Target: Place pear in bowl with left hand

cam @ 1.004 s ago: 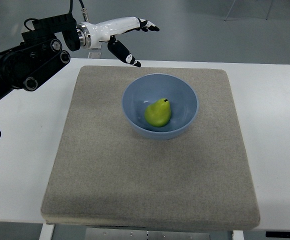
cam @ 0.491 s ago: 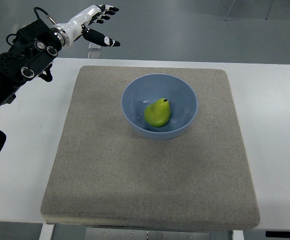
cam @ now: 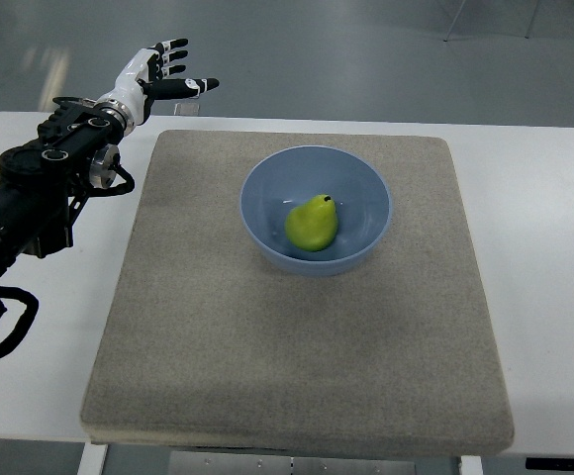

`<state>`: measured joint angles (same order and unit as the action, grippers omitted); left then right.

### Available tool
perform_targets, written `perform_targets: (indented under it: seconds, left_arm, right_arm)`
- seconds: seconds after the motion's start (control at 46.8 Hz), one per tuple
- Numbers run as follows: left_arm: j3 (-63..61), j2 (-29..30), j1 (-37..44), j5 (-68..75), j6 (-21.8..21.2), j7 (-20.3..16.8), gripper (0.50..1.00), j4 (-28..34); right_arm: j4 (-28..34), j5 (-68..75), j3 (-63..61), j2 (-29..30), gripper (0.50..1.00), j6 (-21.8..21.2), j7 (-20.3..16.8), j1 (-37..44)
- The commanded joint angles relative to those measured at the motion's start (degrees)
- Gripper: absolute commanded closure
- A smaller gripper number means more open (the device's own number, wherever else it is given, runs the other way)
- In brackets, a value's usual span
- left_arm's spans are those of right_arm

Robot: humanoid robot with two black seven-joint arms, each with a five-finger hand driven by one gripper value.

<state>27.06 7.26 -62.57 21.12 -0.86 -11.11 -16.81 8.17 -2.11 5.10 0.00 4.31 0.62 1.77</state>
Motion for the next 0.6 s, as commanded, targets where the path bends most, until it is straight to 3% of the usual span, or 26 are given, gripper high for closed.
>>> perform_targets:
  seconds: [0.0, 0.278, 0.448, 0.577]
  left_arm:
    - [-0.2, -0.1, 1.0, -4.2, 0.5, -0.5, 0.572, 0.1]
    - [1.5, -0.1, 4.2, -7.9, 5.5, -4.4, 0.570, 1.4]
    - [3.0, 0.0, 5.2, -15.9, 15.9, -5.8, 0.570, 6.3]
    - [2.9, 0.0, 5.6, -19.5, 18.1, -6.2, 0.542, 7.3]
  right_arm:
    - [0.0, 0.0, 0.0, 0.0, 0.576, 0.0, 0.0, 0.0]
    - [0.0, 0.0, 0.0, 0.0, 0.576, 0.0, 0.0, 0.0]
    - [0.0, 0.0, 0.0, 0.0, 0.574, 0.0, 0.0, 0.0]
    - [0.0, 0.0, 0.0, 0.0, 0.576, 0.0, 0.0, 0.0]
